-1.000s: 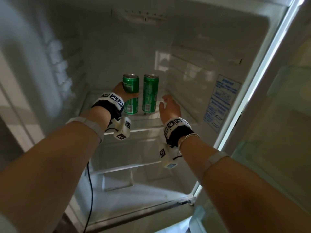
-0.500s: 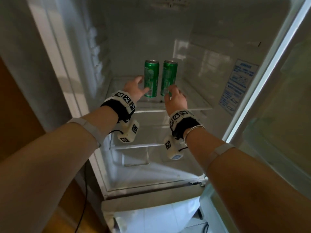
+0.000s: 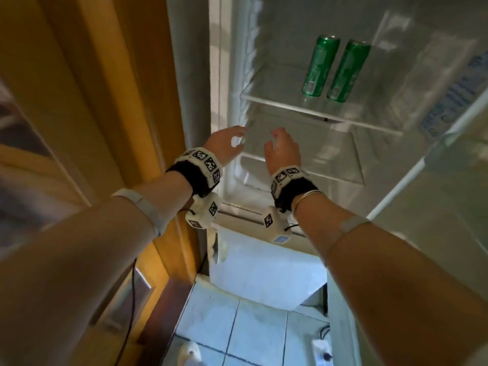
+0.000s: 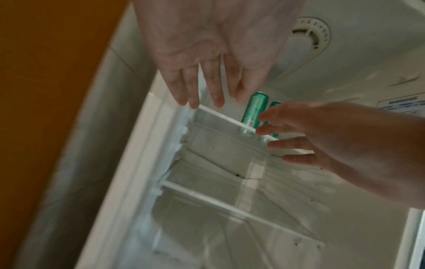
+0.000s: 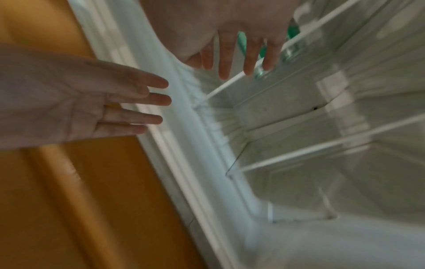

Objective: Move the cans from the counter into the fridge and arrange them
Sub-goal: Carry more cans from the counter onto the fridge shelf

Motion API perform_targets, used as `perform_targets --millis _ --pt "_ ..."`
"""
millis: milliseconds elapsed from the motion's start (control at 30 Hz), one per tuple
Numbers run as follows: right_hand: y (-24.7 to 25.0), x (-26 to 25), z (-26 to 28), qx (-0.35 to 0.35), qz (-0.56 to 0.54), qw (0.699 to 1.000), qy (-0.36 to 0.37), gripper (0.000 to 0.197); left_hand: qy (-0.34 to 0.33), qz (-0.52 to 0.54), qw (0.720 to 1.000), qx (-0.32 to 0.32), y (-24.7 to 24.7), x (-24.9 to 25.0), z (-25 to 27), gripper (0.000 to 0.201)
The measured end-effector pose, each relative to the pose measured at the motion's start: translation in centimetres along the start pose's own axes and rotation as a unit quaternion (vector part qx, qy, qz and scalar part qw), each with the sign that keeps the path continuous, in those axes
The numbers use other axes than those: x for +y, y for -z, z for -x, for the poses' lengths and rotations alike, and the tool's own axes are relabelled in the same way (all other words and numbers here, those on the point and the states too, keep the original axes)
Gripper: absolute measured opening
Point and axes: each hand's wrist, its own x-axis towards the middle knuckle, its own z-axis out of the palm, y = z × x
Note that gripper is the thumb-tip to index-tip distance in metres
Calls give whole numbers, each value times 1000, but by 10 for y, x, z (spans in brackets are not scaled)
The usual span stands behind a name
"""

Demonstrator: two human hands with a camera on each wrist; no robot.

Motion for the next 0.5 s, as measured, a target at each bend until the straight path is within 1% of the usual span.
perform_targets --millis 133,200,300,367,500 --pt "-26 -33 44 -44 -47 997 50 33 74 -67 995 2 21 -28 66 43" --pt "-39 -54 67 -77 -51 993 79 34 110 -70 991 16 33 -42 99 43" --pt "-56 -85 103 -122 -64 984 114 34 147 -76 986 31 51 -61 152 44" --pt "-66 -102 124 -142 -74 977 143 33 174 -86 980 40 63 -69 185 44" --pt "-91 -149 190 -210 -67 949 225 34 245 -103 961 71 88 -94 277 46"
